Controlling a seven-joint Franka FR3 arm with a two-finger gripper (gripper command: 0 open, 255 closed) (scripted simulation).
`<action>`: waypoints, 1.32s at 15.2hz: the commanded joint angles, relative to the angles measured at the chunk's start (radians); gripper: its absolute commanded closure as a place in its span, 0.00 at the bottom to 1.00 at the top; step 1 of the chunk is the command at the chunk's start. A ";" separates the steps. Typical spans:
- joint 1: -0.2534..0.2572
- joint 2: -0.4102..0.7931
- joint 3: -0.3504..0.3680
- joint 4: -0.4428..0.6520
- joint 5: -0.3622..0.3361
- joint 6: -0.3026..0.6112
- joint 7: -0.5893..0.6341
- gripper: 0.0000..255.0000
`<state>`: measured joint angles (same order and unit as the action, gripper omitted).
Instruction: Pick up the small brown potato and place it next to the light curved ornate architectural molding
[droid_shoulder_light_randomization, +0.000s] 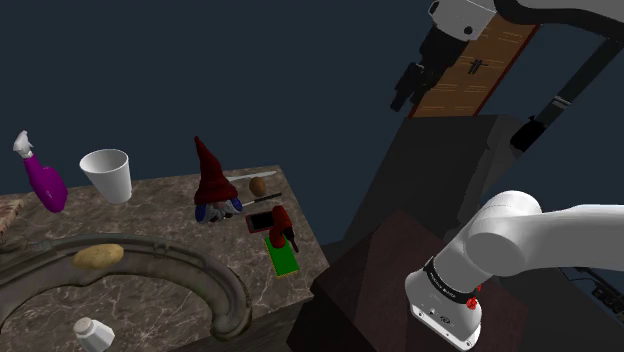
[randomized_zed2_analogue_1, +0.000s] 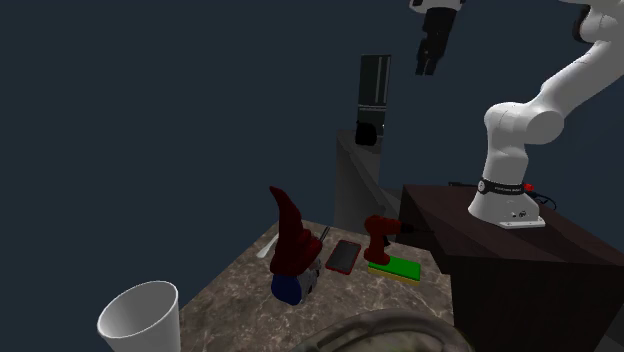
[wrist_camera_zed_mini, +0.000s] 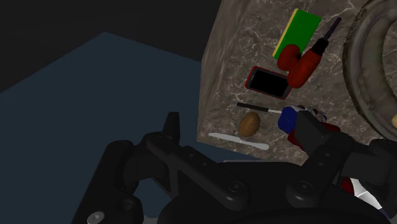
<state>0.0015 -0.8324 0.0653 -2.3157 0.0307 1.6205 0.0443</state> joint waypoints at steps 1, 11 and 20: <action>0.000 0.000 0.000 0.000 0.000 0.000 0.000 0.00; -0.002 0.214 0.096 -0.125 0.014 0.336 0.093 0.00; -0.028 0.516 0.185 -0.114 -0.035 0.618 0.207 0.00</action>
<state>-0.0209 -0.3536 0.2426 -2.4313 0.0058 2.2028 0.2393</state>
